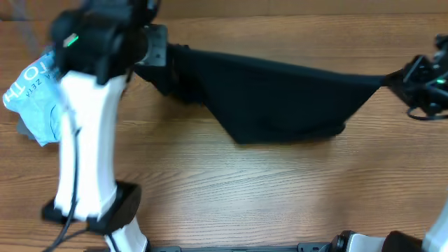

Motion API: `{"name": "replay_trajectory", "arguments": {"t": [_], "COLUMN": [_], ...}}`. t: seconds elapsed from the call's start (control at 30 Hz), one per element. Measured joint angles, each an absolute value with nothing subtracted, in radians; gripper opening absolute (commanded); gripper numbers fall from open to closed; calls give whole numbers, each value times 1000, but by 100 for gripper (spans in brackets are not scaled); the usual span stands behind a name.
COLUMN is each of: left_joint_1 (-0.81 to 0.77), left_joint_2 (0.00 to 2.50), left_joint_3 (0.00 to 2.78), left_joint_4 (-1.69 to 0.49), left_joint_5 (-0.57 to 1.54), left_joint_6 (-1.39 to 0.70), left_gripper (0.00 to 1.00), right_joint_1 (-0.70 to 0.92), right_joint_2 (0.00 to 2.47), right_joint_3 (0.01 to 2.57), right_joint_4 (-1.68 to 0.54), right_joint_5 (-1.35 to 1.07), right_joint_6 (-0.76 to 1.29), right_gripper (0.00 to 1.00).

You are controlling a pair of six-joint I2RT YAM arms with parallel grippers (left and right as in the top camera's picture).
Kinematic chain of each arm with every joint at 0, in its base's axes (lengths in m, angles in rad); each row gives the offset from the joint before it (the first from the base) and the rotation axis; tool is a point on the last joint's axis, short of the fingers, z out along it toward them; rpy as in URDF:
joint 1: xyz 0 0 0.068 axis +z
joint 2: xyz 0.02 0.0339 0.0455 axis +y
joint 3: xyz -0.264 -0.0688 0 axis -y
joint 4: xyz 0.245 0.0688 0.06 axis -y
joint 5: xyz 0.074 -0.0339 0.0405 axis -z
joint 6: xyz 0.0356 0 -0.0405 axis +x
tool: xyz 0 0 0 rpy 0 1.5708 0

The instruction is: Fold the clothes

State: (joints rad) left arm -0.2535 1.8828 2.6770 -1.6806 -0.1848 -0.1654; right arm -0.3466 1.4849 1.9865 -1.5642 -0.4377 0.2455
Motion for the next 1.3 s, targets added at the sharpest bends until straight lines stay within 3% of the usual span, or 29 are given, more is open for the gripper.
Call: {"name": "replay_trajectory", "arguments": {"t": [0.23,0.6,0.77,1.03,1.3], "left_joint_1": [-253,-253,-253,-253,-260], "left_joint_2": [1663,1560,1685,1939,1869], "left_joint_3": [2732,2741,2741,2733,2802], "left_joint_4": [-1683,-1647,-1534,-1093,-1127], "left_joint_5": [-223,-274,-270,-168,-60], "left_joint_6": [-146,-121,-98,19,68], "left_gripper": [4,4,4,4,4], "right_joint_1": [-346,-346,-345,-357,-490], "right_joint_2": [1407,1353,1462,1718,1674], "right_joint_3": [2275,2318,2319,2308,2316], "right_joint_4": [-1694,-1691,-1593,-1174,-1176], "right_joint_5": [-421,-430,-441,-524,-628], "right_joint_6": [247,262,275,310,346], "right_gripper": [4,4,4,4,4]}}
